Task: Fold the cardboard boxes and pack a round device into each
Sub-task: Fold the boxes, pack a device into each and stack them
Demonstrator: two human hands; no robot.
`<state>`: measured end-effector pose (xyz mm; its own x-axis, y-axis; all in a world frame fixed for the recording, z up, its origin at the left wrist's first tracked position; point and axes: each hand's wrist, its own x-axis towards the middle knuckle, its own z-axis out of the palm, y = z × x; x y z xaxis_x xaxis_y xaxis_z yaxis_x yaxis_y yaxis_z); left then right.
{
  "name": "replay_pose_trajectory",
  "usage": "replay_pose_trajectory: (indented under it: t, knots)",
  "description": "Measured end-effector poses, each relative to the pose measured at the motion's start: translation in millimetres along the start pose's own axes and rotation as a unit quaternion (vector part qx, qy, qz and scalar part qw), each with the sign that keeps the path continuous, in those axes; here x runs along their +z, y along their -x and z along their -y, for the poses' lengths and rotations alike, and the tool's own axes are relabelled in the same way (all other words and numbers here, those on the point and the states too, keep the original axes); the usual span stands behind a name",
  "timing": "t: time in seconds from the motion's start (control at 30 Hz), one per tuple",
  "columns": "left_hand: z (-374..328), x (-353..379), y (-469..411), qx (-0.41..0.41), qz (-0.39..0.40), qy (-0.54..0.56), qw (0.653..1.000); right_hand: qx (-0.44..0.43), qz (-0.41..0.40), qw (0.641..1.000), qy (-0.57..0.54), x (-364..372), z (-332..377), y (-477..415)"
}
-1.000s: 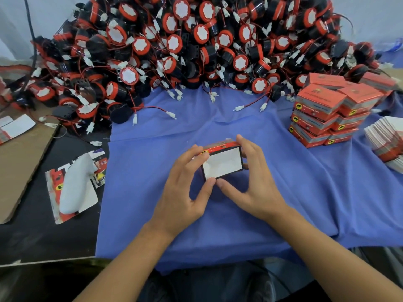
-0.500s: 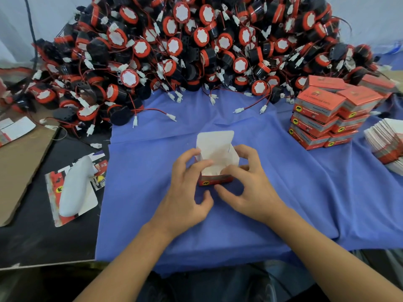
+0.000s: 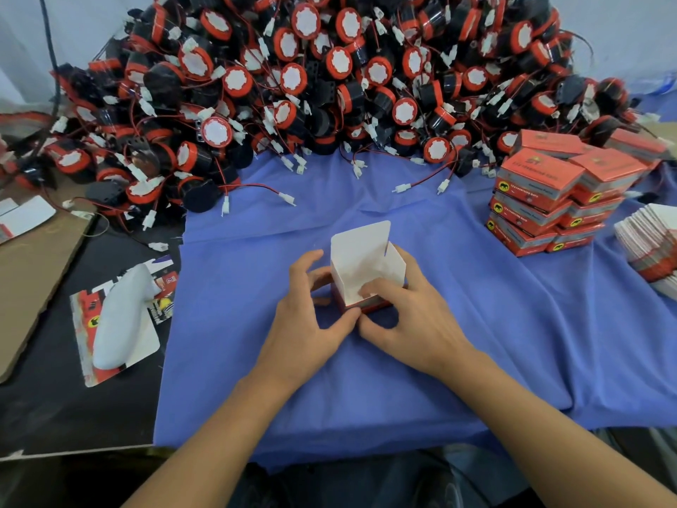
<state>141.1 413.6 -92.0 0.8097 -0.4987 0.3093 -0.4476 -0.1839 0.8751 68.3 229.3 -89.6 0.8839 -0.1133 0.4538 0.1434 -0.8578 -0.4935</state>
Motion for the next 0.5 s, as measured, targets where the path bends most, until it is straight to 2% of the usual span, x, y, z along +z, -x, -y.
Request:
replay_pose_trajectory:
  t: [0.13,0.33,0.5]
  knots:
    - [-0.5,-1.3,-0.2,0.016,-0.007,0.017,1.000,0.005,-0.003,1.000,0.014,0.2,-0.8,0.2]
    - [-2.9,-2.4,3.8,0.064,-0.010,-0.020,0.998,0.014,0.007,1.000,0.006,2.4,-4.3,0.0]
    - [-1.5,-3.0,2.9,0.058,-0.017,-0.010,0.998,0.011,0.020,1.000,-0.006,0.2,-1.6,-0.7]
